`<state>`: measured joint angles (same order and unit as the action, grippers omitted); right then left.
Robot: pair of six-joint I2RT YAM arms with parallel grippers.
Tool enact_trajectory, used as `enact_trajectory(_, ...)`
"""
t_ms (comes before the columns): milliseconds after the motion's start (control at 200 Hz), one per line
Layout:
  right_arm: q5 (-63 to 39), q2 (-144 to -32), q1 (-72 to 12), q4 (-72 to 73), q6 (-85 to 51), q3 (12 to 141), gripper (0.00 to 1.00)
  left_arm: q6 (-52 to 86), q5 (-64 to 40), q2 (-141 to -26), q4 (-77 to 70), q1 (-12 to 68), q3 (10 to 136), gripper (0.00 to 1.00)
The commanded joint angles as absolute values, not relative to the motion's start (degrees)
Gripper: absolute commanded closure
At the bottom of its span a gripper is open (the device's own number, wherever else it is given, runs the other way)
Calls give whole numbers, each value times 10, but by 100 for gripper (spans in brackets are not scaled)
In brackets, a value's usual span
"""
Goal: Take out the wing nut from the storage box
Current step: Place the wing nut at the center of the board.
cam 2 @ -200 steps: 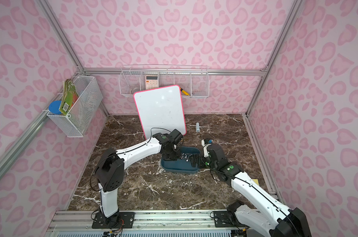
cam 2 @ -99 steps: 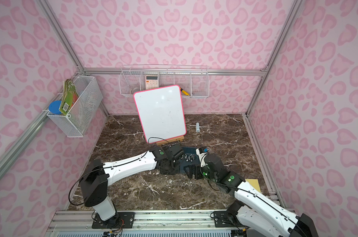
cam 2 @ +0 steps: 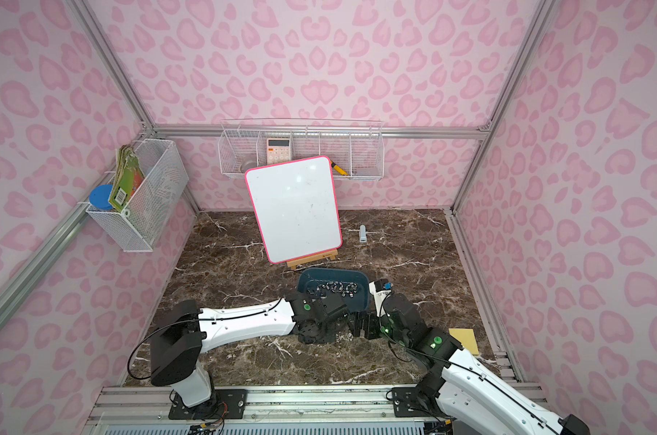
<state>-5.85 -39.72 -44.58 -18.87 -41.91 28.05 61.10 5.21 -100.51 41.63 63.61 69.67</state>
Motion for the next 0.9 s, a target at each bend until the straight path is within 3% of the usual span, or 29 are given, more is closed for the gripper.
enact_trajectory(0,-47,-386,-448,-208,-428,280,1,625,47,-1014,389,637,683,100)
enact_trajectory(435,-39,-368,-448,-237,-436,279,1,623,40,-1054,363,641,677,100)
enact_trajectory(725,-38,-374,-448,-229,-434,279,1,622,46,-1046,373,640,680,80)
enact_trajectory(900,-35,-386,-448,-224,-430,286,1,615,57,-1032,392,640,694,77)
